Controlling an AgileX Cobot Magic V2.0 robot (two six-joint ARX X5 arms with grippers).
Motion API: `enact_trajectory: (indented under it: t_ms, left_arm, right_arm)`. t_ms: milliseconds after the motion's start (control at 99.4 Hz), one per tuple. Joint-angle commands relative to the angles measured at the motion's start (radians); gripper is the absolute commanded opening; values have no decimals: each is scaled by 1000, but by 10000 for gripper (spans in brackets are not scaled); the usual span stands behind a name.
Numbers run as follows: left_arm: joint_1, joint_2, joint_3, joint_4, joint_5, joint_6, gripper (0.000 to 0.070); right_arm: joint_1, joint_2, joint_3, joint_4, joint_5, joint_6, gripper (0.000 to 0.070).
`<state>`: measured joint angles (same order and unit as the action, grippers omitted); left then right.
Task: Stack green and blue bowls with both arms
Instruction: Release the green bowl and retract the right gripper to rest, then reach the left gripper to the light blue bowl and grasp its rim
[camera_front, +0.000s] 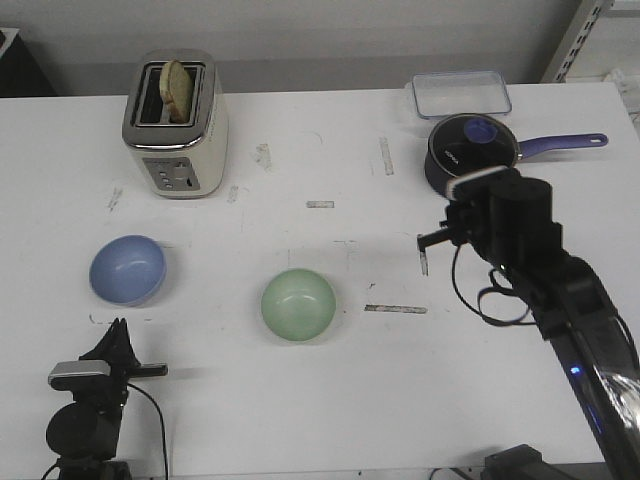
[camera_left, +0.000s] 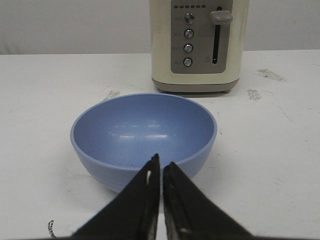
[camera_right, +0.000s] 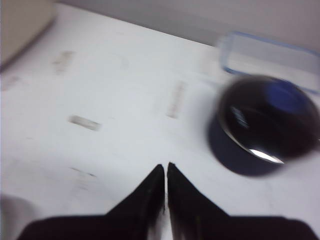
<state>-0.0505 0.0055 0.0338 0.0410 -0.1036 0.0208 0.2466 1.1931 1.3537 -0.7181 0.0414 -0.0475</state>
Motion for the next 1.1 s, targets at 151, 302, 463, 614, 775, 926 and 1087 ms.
enact_trajectory:
  t_ms: [151,302,463,614,775,926,1087]
  left_arm:
    - [-1,-2,-20,12,-1,13,3]
    - [-1,-2,-20,13,-1,13,3]
    - [-1,-2,-20,13,-1,13,3]
    - [-1,-2,-20,14,-1,6,3]
    - [-1,-2,7,97,-1,-57,2]
    - [-1,14,153,198,-1,-35,2]
    - [-1,158,451,141,-1,-1,2]
  right_arm:
    - [-99,-322,-414,166,1,9,0]
    - [-117,-559,-661,255,1,50,0]
    - [-117,-776,-821,272,1,52,0]
    - [-117,-901,-874,269,1,52,0]
    - [-117,-938,-875,270,5,52,0]
    - [-117,-937,-875,269,5,51,0]
    - [-117,-937,-875,269,12,51,0]
